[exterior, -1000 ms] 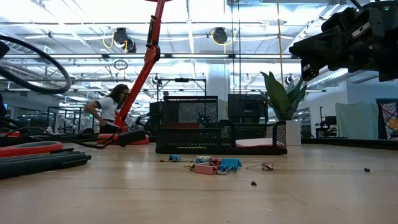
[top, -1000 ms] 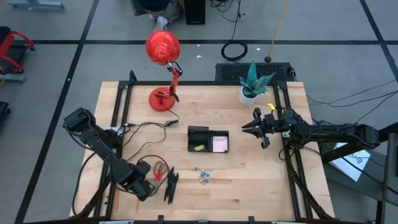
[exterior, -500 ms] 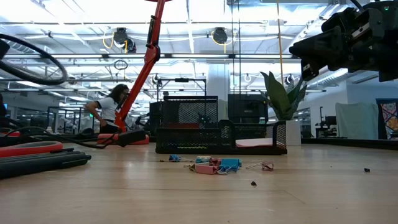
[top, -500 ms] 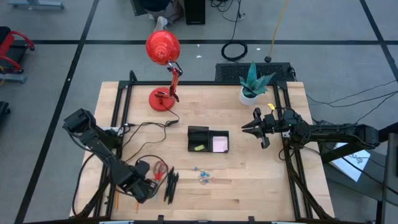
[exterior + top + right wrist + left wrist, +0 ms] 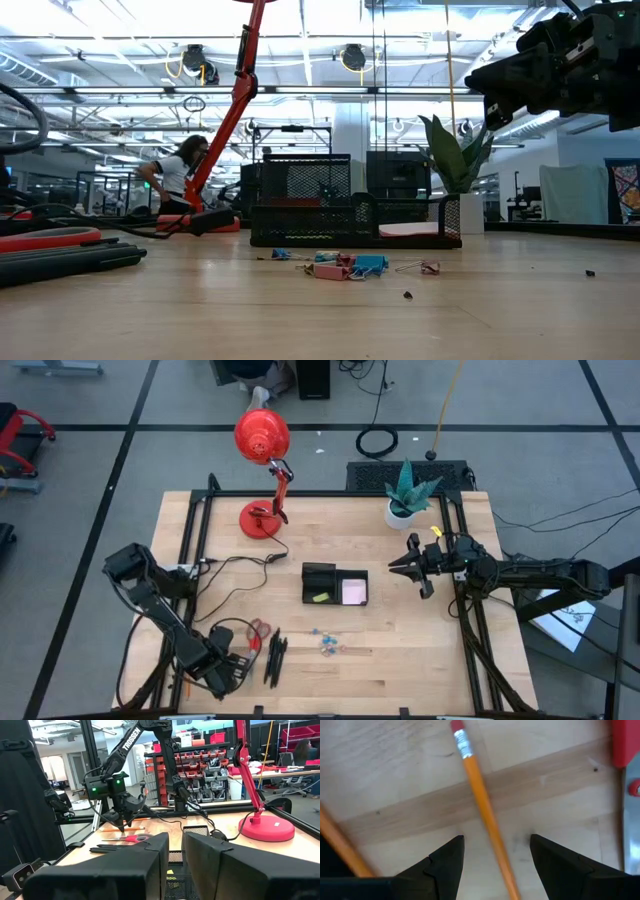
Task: Pick and place office supplies into organizer
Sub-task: Put the orange pencil into the black desk organizer
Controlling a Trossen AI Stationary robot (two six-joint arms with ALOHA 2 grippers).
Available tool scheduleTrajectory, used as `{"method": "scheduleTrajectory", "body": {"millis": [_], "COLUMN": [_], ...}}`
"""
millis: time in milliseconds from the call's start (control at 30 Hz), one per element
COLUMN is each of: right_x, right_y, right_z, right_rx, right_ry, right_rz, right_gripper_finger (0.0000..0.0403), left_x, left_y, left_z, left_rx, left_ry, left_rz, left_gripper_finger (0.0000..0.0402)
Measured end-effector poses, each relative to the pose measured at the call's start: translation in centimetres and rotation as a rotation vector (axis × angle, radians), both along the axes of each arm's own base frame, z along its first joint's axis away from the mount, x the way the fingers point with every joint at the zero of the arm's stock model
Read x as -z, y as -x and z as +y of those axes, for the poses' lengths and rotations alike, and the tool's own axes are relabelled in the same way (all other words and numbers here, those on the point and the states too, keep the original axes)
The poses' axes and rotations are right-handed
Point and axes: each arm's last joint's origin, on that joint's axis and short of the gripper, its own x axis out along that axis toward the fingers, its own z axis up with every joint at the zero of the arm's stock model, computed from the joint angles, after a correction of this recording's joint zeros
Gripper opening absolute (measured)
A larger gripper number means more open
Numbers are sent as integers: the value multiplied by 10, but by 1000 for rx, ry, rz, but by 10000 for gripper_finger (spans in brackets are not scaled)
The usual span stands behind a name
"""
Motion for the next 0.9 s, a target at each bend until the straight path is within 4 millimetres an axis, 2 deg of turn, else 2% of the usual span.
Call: {"method": "scheduleTrajectory", "body": {"millis": [200,500,900], "right_x": [0,0,0], "right_y": [0,0,0], "right_z": [0,0,0], "right_rx": [0,0,0], "right_ry": [0,0,0], "right_rz": [0,0,-1], "right_gripper_finger": [59,59,59], "left_x": [8,10,10], "left_y": [-3,-3,-4], "left_z": [-3,-3,-4], "left_rx": [4,17,37], "left_ry": [-17,-17,-15], "left_rz": [1,2,-17], "left_gripper_finger": [234,226,96]}}
